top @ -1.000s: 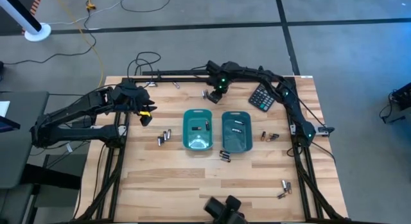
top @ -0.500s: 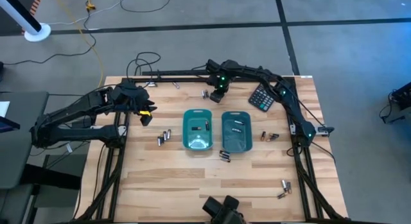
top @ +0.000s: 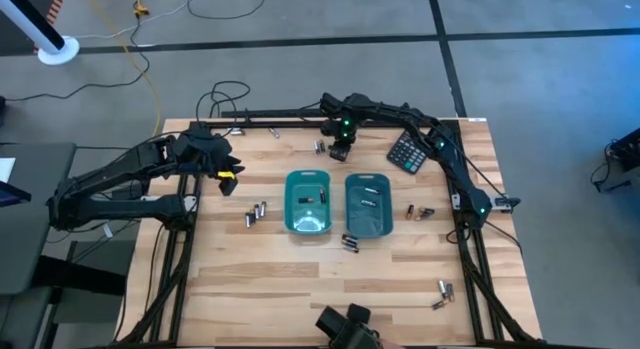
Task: Sort batteries
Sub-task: Put the black battery into the green bin
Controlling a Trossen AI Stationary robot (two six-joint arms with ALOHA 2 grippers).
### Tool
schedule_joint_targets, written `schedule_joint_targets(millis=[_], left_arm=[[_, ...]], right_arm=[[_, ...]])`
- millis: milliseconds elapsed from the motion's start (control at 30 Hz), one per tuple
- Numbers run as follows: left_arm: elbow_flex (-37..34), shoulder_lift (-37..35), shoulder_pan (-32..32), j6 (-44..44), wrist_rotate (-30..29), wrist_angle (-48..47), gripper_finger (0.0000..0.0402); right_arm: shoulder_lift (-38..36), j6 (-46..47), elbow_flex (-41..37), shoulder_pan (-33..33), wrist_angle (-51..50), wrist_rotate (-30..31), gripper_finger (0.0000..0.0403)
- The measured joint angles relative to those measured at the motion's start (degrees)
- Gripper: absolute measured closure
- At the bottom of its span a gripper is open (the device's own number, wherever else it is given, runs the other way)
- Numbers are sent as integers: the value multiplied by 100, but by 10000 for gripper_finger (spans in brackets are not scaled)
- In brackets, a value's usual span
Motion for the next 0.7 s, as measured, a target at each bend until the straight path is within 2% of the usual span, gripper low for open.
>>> schedule_joint_targets(millis=[167,700], left_arm=[[0,0,0,-73,2,0,288],[0,2,0,-216,0,7,288]], right_arm=[[2,-151,3,-2,-316,14,358],[-388,133,-45,-20,-1436,24,359]])
